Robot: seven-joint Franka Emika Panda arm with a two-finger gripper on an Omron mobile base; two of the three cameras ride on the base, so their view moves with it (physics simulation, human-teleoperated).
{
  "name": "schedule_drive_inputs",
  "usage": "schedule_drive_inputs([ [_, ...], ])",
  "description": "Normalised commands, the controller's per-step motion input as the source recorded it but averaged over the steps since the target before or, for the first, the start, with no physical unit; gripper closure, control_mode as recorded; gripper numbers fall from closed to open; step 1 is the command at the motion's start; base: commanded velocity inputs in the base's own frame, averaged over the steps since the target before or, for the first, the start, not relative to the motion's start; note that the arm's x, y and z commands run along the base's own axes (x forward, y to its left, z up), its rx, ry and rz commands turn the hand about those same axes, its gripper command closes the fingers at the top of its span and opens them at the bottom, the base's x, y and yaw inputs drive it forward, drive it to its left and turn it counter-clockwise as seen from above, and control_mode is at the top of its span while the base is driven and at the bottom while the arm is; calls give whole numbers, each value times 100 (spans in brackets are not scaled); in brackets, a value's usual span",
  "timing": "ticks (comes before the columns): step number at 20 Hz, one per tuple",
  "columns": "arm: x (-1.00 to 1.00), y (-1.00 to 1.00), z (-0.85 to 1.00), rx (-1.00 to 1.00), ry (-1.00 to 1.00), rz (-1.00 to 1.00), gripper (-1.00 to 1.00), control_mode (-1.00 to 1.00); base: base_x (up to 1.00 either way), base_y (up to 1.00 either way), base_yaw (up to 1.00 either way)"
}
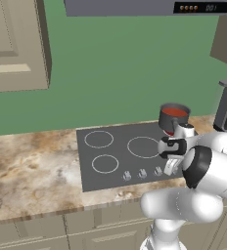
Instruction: Wait until the marinara sauce is simmered to a deep red color and then turn off the stove.
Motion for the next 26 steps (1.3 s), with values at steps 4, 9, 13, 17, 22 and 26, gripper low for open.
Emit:
schedule_drive_inputs([
  [4,0,0,0,0,0,0,100,-100,0,0,0],
  [9,0,0,0,0,0,0,100,-100,0,0,0],
  [13,0,0,0,0,0,0,100,-100,0,0,0],
  [17,0,0,0,0,0,0,100,-100,0,0,0],
  [22,0,0,0,0,0,0,100,-100,0,0,0],
  [26,0,0,0,0,0,0,100,-100,0,0,0],
])
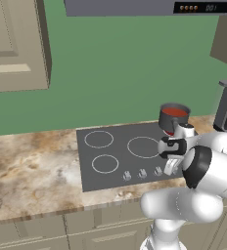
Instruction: Wait until the marinara sauce is simmered to a deep red color and then turn off the stove.
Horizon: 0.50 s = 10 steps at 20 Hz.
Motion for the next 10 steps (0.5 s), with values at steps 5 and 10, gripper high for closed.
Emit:
schedule_drive_inputs([
  [5,0,0,0,0,0,0,100,-100,0,0,0],
  [10,0,0,0,0,0,0,100,-100,0,0,0],
])
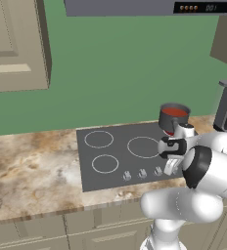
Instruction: Wait until the marinara sauce is simmered to a deep red color and then turn off the stove.
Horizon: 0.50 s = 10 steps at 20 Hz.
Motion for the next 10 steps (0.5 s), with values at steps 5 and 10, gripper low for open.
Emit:
schedule_drive_inputs([
  [5,0,0,0,0,0,0,100,-100,0,0,0],
  [10,0,0,0,0,0,0,100,-100,0,0,0],
])
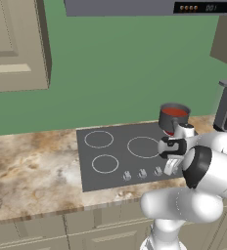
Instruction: Wait until the marinara sauce is simmered to a deep red color and then turn off the stove.
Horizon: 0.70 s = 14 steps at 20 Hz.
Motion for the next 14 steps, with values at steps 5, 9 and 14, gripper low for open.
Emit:
schedule_drive_inputs([
  [5,0,0,0,0,0,0,100,-100,0,0,0],
  [9,0,0,0,0,0,0,100,-100,0,0,0],
  [14,0,0,0,0,0,0,100,-100,0,0,0],
])
